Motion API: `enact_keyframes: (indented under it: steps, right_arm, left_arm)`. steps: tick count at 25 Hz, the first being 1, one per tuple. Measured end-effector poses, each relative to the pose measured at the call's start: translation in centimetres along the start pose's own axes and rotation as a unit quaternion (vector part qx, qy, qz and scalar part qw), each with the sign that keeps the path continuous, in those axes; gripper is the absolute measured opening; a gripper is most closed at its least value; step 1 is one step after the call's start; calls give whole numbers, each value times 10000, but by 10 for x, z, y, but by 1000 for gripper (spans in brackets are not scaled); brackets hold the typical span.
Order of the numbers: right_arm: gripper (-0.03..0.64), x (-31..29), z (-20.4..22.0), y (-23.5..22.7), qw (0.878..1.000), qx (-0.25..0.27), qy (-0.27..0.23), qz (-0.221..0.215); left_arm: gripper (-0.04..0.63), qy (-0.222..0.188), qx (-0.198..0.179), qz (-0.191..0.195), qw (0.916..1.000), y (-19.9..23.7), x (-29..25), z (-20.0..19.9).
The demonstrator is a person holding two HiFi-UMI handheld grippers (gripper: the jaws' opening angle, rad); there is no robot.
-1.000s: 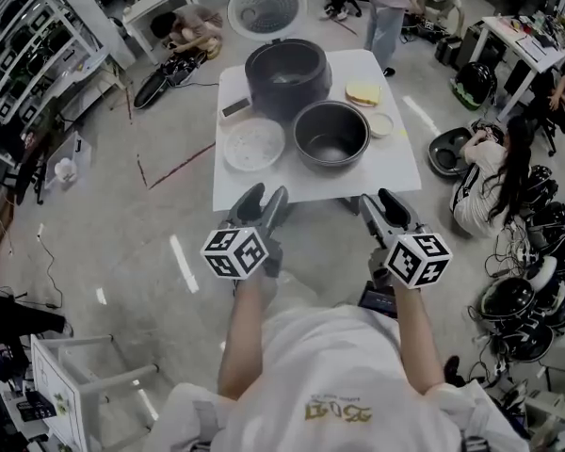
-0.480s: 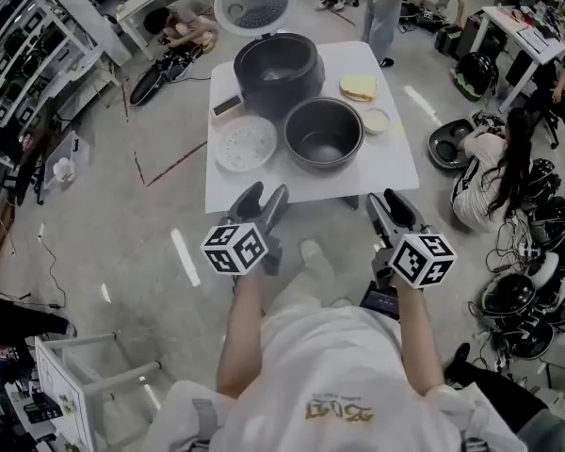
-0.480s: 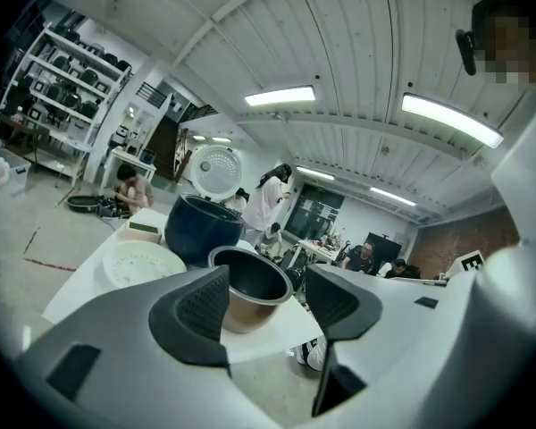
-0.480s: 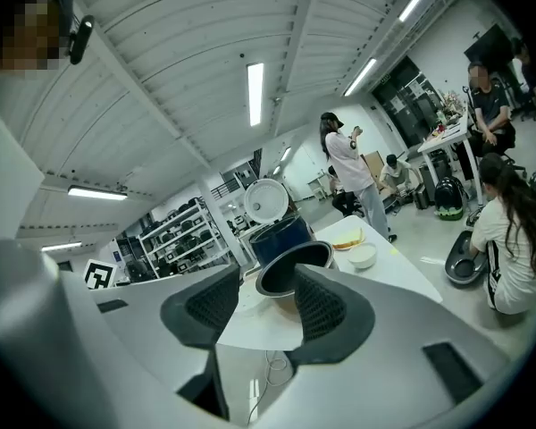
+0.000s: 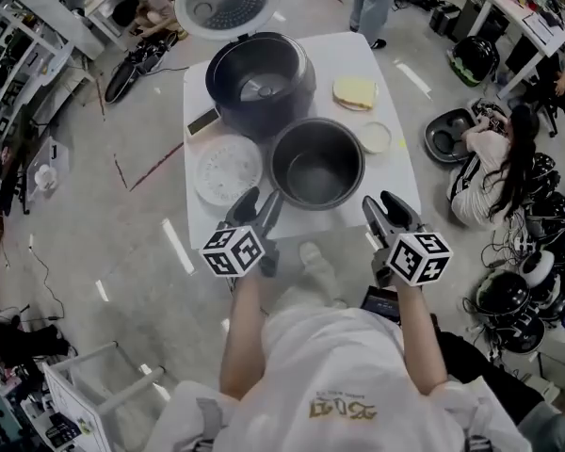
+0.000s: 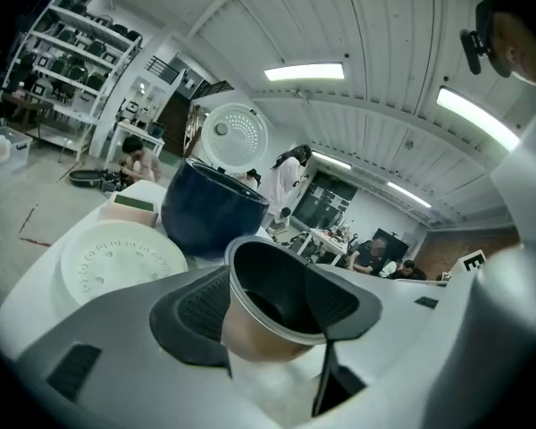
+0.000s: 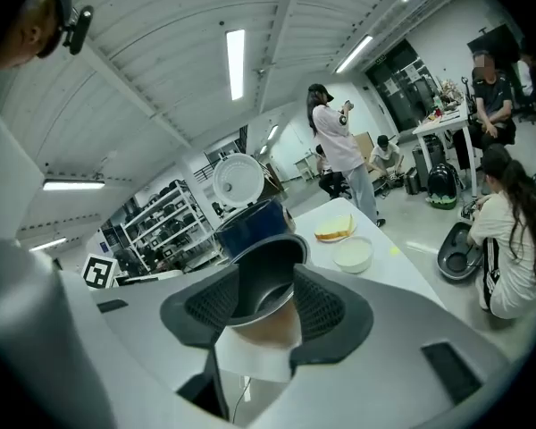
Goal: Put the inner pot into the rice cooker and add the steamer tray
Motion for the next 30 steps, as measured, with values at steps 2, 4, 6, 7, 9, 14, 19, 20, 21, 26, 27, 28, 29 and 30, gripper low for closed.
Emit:
enact_keyframes:
  steps: [2, 4, 6, 7, 9, 14, 19, 20, 21, 26, 27, 28, 29, 30]
  right_arm:
    - [192, -19, -4, -8, 9999, -42, 81, 67]
    - [190, -34, -6, -16, 9997, -131, 155, 133]
    - [190, -48, -7, -25, 9993, -223, 207, 226]
    - [190, -54, -7, -29, 9990, -264, 224, 274]
    - [190, -65, -8, -37, 9984, -338, 265, 355]
    - [192, -89, -4, -54, 9962, -449, 397, 635]
    - [186, -110, 2, -60, 9937, -671, 549, 717]
    - [183, -113, 3, -60, 9934, -679, 560, 740]
    - [179, -115, 4, -61, 9931, -672, 563, 777]
    - [128, -122, 6, -66, 9923, -684, 579, 860]
    - [96, -123, 5, -67, 9923, -683, 552, 869]
    - [86, -124, 5, -67, 9924, -695, 523, 875]
    - [84, -124, 6, -67, 9923, -727, 501, 874]
    - [83, -123, 6, -68, 9920, -774, 487, 866]
  left_arm:
    - [272, 111, 40, -30, 9999, 12, -18, -3]
    - [273, 230, 78, -46, 9997, 23, -34, -3]
    - [273, 356, 135, -34, 9993, 32, -46, -1]
    - [273, 425, 166, -14, 9990, 35, -51, 1]
    - [273, 561, 219, 44, 9982, 39, -60, 6]
    - [270, 802, 342, 176, 9960, 50, -81, 11]
    - [227, 970, 441, 279, 9939, 59, -91, 12]
    - [209, 972, 461, 300, 9937, 60, -92, 11]
    - [202, 976, 470, 334, 9936, 61, -93, 11]
    - [150, 1054, 544, 592, 9912, 56, -100, 10]
    - [138, 1064, 602, 643, 9904, 56, -100, 10]
    - [126, 1081, 654, 674, 9897, 56, -101, 10]
    - [124, 1118, 678, 683, 9891, 57, -102, 10]
    - [123, 1175, 657, 677, 9886, 56, -102, 10]
Point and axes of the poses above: the fingertips, and each gripper's own axes: x backward along the fingers, y to its left, z out of its underside, the point moved 2 cm from there along x, backward along the fingers, and after that the axes turned 6 degrees about -x, right-handed, at the moved point
